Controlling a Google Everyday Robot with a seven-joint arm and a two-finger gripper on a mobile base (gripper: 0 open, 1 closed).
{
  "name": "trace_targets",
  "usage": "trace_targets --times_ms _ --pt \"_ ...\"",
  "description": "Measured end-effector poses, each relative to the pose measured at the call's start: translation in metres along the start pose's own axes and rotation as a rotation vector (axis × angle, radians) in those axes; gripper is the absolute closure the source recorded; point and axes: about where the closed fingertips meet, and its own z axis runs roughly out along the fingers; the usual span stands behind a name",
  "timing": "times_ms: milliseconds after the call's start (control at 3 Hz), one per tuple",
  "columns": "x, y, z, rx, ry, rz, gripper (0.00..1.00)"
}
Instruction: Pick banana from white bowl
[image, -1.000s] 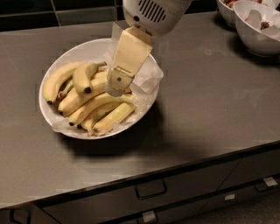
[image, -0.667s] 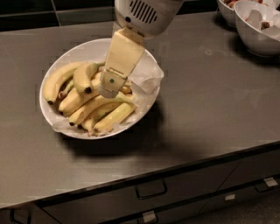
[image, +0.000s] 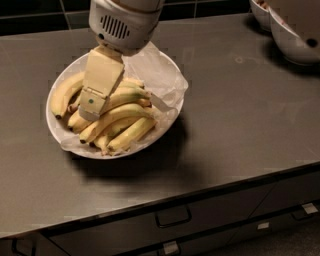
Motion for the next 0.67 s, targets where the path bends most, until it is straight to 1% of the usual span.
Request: trace_targets --times_ms 333,667 --pt "-0.0074 0.0016 0.0172 -0.001 0.046 0.05 0.0" --pt "-0.0095 0.0039 0.026 0.018 0.063 0.083 0.0"
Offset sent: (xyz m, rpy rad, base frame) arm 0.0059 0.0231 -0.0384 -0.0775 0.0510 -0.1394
